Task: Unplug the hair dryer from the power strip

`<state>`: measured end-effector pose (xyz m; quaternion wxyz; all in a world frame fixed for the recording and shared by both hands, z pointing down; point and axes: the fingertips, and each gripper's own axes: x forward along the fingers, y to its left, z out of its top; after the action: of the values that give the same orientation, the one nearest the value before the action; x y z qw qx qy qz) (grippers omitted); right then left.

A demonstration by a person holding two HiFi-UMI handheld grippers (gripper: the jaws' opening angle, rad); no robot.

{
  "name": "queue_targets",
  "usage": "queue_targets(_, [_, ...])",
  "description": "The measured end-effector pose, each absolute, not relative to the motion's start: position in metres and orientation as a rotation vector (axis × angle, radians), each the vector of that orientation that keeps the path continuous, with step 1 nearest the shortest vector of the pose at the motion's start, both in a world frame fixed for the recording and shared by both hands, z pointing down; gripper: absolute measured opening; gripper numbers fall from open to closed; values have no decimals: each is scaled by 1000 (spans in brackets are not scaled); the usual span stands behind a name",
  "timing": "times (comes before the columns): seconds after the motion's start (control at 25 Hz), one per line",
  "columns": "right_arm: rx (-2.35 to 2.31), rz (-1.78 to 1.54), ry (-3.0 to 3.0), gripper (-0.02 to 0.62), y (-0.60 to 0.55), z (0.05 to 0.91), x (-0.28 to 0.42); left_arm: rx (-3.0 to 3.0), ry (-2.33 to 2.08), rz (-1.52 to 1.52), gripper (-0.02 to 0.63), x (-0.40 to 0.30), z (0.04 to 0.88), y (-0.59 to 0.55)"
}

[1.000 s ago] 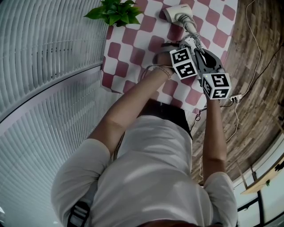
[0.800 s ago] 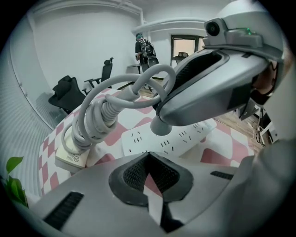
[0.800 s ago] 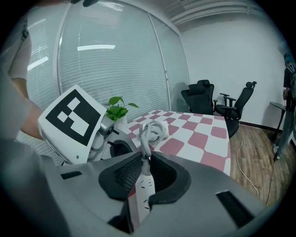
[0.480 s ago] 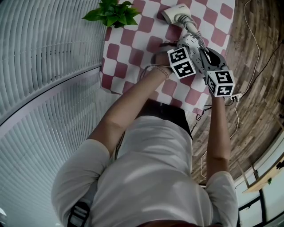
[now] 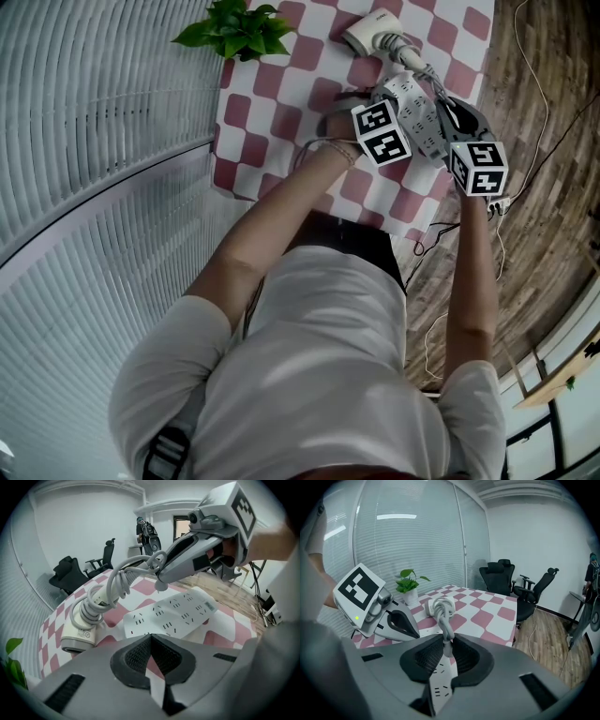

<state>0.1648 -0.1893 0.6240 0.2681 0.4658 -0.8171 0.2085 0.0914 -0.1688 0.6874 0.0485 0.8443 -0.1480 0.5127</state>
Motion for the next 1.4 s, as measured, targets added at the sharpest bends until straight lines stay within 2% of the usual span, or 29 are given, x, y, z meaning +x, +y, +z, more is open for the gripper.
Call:
queue_targets(0.28, [1260, 553, -2168, 74, -203, 620, 192, 2568, -453, 1579, 29, 95, 679, -168])
queue_targets(1.4, [1262, 623, -2112, 74, -195, 666, 201, 2573, -446, 1551, 29, 91, 690, -169])
